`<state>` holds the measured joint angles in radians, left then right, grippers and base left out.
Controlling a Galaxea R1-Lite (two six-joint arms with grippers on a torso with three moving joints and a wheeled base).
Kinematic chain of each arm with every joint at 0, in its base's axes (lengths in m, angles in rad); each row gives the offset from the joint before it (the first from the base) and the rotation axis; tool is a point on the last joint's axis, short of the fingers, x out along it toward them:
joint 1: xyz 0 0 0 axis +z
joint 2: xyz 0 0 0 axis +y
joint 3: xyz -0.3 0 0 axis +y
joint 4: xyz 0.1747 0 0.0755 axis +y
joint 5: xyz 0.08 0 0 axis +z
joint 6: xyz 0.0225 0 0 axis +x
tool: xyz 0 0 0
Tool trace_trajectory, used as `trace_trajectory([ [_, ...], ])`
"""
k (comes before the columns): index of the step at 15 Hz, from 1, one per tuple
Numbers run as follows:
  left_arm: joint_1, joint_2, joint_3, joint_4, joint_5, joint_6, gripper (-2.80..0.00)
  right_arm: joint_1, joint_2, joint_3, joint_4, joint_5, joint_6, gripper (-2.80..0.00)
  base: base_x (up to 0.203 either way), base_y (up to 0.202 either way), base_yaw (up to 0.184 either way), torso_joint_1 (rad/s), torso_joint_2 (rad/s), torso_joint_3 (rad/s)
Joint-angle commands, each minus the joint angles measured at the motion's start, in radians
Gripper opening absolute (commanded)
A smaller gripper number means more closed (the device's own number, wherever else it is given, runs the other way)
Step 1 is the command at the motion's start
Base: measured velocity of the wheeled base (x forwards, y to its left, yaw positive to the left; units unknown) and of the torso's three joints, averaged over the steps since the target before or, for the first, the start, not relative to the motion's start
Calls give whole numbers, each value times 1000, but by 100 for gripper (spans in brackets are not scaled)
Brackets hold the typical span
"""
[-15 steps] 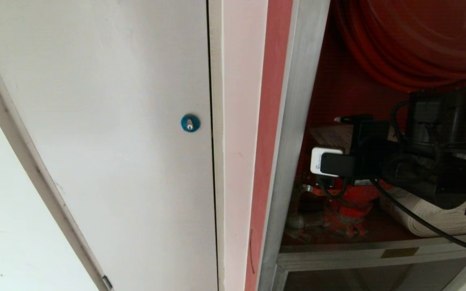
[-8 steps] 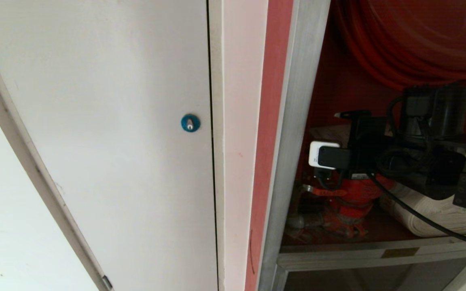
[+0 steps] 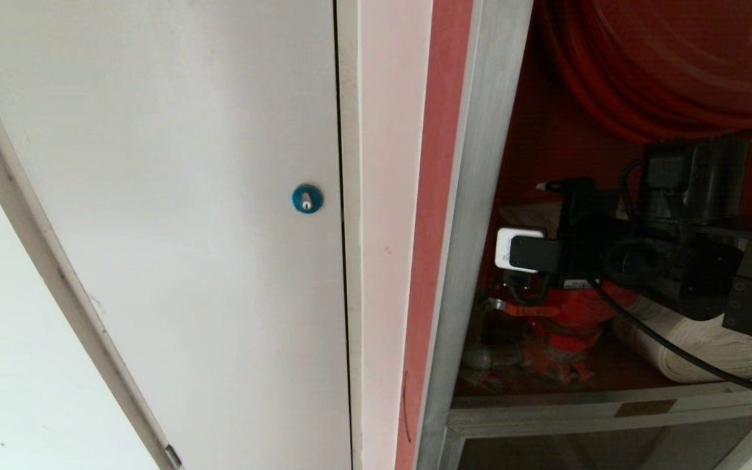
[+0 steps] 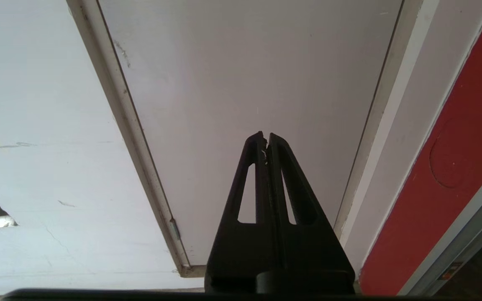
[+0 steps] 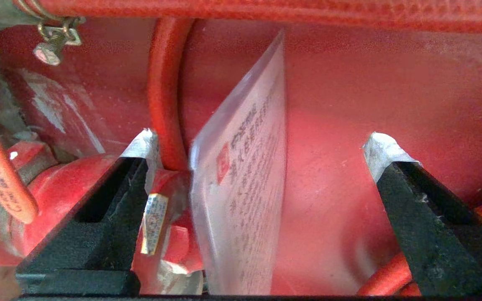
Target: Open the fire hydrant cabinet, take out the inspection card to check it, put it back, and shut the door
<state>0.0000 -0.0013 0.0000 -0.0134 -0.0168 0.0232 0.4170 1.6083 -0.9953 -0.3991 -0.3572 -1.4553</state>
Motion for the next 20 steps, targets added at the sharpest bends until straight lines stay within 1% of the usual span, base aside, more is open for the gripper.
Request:
trace_trajectory([
  [1, 0, 0, 6, 0, 0, 0, -280, 0, -1, -2, -3, -2, -8, -280, 0, 0, 0, 0, 0, 0],
  [11, 0, 0, 6, 0, 0, 0, -280, -1, -12, 9, -3, 0, -10, -280, 0, 0, 0, 0, 0, 0],
  [16, 0, 0, 6, 0, 0, 0, -280, 0, -93, 55, -1, -1, -32, -280, 0, 0, 0, 0, 0, 0],
  [20, 0, 1, 6, 0, 0, 0, -280, 10, -210, 98, 1, 0, -52, -280, 0, 0, 0, 0, 0, 0],
])
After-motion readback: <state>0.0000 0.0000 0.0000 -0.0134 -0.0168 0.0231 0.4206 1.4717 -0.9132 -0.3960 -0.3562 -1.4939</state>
